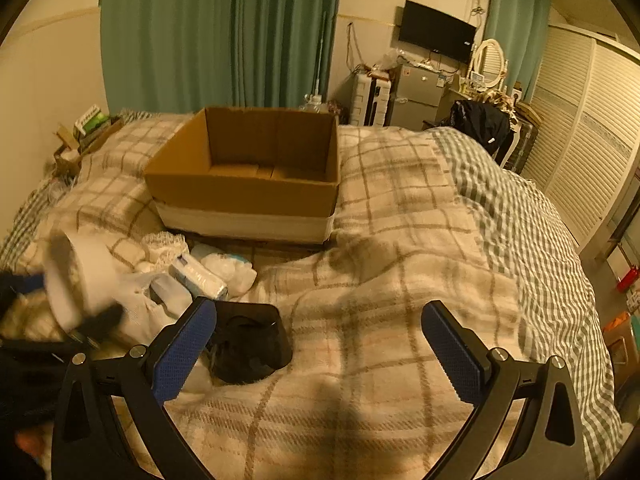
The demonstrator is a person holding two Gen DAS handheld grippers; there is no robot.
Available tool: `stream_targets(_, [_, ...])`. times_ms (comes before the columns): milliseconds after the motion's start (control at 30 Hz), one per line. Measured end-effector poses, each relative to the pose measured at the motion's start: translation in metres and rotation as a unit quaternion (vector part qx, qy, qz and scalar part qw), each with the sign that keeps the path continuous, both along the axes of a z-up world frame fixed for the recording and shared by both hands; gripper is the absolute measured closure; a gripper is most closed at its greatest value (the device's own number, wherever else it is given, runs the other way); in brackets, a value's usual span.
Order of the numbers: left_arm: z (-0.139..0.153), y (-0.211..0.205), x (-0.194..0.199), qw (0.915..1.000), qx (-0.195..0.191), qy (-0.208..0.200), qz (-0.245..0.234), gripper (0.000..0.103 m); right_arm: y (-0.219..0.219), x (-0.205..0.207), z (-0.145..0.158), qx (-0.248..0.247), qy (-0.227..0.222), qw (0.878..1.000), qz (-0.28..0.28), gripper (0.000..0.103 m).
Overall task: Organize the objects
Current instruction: 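Grasp the white tape roll with the left tool while the right tool grasps the black cup holder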
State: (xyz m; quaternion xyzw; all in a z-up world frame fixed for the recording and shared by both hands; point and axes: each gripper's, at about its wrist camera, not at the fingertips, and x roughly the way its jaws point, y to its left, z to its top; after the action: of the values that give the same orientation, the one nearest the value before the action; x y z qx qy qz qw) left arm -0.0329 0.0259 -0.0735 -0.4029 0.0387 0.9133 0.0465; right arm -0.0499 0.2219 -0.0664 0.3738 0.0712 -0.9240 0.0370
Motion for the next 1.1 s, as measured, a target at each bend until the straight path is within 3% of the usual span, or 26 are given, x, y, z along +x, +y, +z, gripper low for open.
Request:
stream_targets(167, [-0.001, -0.02, -0.008, 0.9994, -0.012, -0.006, 0.033, 0.018, -0.016, -0.017, -0.027, 0.015, -0.044, 0.999, 0.026, 0.001])
stream_targets(367, [0.0, -0.033, -0.013, 0.9988, 0.001, -0.004, 0.048, 0.018, -0.034, -0.033, -0.054, 0.029, -0.091, 0.994, 0.06, 0.006])
stream_targets(533, [-0.006, -0.034, -0.014, 0.9987, 0.0, -0.011, 0.049, 0.018, -0.048, -0.035, -0.064, 0.039, -0.106, 0.99, 0.088, 0.02])
stream_targets(667, [-0.007, -0.032, -0.011, 0.9987, -0.004, -0.008, 0.049, 0.018, -0.05, -0.038, -0.069, 0.031, -0.121, 0.987, 0.103, 0.038])
stream_targets(867, [-0.007, -0.032, -0.005, 0.9985, 0.0, -0.013, 0.052, 0.018, -0.05, -0.029, -0.065, 0.033, -0.109, 0.988, 0.107, 0.038])
stream_targets(1100, [0.015, -0.034, 0.01, 0.9991, 0.012, -0.003, 0.041, 0.018, -0.043, -0.004, -0.026, 0.037, -0.035, 0.994, 0.094, 0.039])
